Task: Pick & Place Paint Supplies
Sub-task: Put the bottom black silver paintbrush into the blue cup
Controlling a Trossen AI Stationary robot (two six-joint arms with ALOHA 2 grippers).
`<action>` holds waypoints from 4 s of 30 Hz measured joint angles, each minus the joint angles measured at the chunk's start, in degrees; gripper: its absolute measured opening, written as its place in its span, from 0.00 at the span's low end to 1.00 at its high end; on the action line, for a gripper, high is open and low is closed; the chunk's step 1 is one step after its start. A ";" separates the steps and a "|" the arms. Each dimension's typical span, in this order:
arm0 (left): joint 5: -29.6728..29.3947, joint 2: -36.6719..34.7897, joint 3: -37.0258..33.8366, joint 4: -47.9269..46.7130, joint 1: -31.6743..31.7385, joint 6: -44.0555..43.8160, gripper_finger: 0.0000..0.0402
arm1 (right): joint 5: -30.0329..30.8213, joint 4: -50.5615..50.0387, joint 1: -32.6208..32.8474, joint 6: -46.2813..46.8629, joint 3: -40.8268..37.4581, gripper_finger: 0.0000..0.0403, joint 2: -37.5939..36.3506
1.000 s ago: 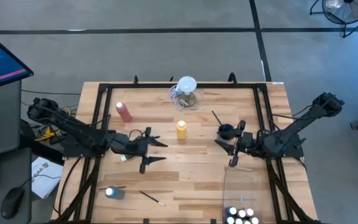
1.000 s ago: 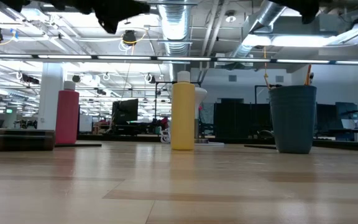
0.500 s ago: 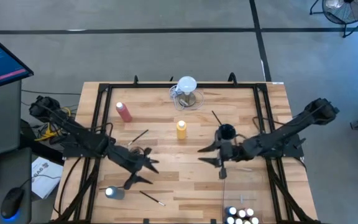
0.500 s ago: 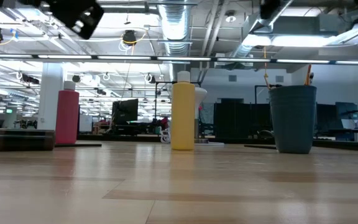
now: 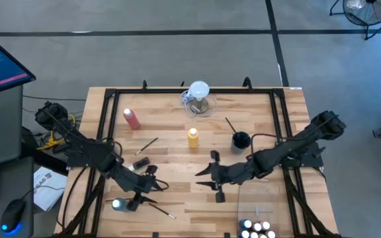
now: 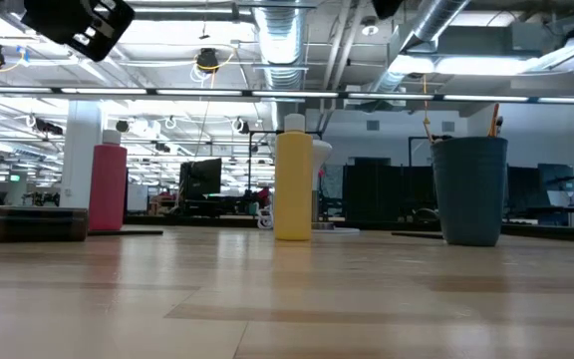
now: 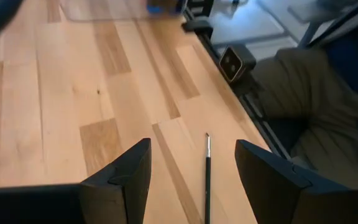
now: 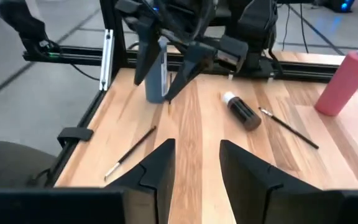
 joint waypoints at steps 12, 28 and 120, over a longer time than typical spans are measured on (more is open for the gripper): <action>3.92 16.20 9.80 -12.57 -0.36 -2.59 0.50 | 1.21 -10.55 1.00 5.50 3.42 0.29 1.86; 0.11 22.93 10.41 -13.85 -5.59 -8.07 0.50 | 1.06 -10.92 0.94 6.18 3.37 0.29 1.86; 4.22 27.78 8.18 -5.75 6.37 -26.46 0.00 | -7.62 -13.92 -1.35 8.34 10.17 0.29 23.79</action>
